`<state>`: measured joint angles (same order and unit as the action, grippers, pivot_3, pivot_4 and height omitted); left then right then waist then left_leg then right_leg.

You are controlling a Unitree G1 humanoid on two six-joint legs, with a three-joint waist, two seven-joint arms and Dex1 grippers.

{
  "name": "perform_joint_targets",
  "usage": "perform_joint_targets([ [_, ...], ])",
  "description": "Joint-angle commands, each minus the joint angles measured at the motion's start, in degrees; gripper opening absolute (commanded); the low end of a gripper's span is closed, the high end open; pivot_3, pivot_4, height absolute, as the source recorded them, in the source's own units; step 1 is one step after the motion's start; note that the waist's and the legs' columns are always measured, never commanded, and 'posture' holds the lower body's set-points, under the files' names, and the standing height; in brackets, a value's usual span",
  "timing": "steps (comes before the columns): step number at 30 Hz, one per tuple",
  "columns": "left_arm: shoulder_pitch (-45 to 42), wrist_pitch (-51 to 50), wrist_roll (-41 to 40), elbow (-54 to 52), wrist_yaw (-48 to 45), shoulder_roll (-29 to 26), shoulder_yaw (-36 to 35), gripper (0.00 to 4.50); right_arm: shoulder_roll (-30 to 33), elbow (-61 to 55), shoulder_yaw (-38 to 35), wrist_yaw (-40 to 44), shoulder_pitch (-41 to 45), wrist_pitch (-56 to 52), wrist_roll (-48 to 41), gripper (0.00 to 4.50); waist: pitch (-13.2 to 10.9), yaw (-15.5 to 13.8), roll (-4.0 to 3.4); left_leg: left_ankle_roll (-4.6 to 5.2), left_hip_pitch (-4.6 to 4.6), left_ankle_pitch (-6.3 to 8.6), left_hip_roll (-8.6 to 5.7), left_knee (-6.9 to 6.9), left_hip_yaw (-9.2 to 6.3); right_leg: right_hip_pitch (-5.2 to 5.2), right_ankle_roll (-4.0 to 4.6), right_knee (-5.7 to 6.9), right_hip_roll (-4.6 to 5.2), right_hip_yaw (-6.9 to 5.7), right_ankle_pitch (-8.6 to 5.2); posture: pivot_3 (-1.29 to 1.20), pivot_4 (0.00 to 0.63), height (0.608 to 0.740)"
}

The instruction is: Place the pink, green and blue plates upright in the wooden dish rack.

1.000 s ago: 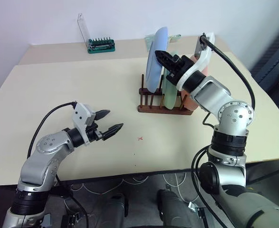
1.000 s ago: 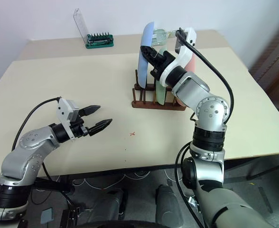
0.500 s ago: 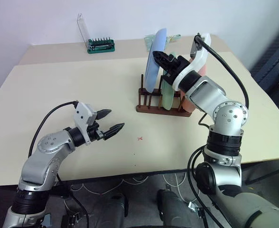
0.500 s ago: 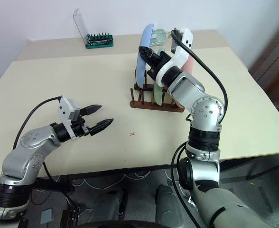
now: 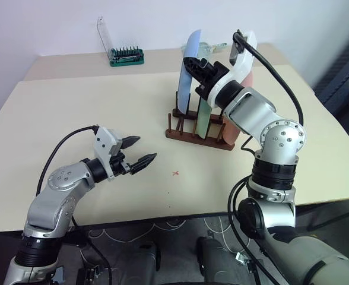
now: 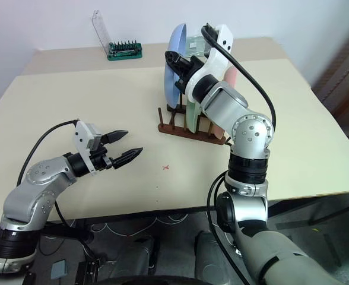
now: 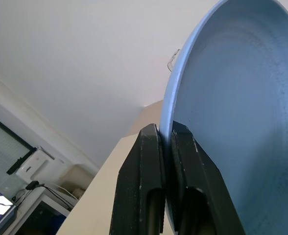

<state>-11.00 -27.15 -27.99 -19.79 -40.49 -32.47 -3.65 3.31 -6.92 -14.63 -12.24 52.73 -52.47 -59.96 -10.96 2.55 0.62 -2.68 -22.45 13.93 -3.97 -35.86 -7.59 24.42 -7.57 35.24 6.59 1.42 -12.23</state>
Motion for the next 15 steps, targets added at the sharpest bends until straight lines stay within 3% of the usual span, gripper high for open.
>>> perform_joint_targets([
  [1,-0.56,0.16,-0.33,-2.4,0.19,-0.14,-0.55,4.02,-0.94,-4.06,0.21,0.58,2.63,1.04,-2.3,0.04,0.0,-0.01,0.0,0.0,0.0,0.0,0.0,0.0,0.0,0.0,0.0,0.0,0.0,0.0,0.0,0.0,0.15,0.74],
  [15,-0.66,0.01,-0.29,-2.41,0.2,-0.24,-0.64,4.02,-1.3,-4.96,1.61,0.02,1.99,1.19,-2.82,0.04,0.0,-0.03,0.0,0.0,0.0,0.0,0.0,0.01,0.0,0.0,0.0,-0.01,0.0,0.0,0.0,0.0,0.15,0.74],
])
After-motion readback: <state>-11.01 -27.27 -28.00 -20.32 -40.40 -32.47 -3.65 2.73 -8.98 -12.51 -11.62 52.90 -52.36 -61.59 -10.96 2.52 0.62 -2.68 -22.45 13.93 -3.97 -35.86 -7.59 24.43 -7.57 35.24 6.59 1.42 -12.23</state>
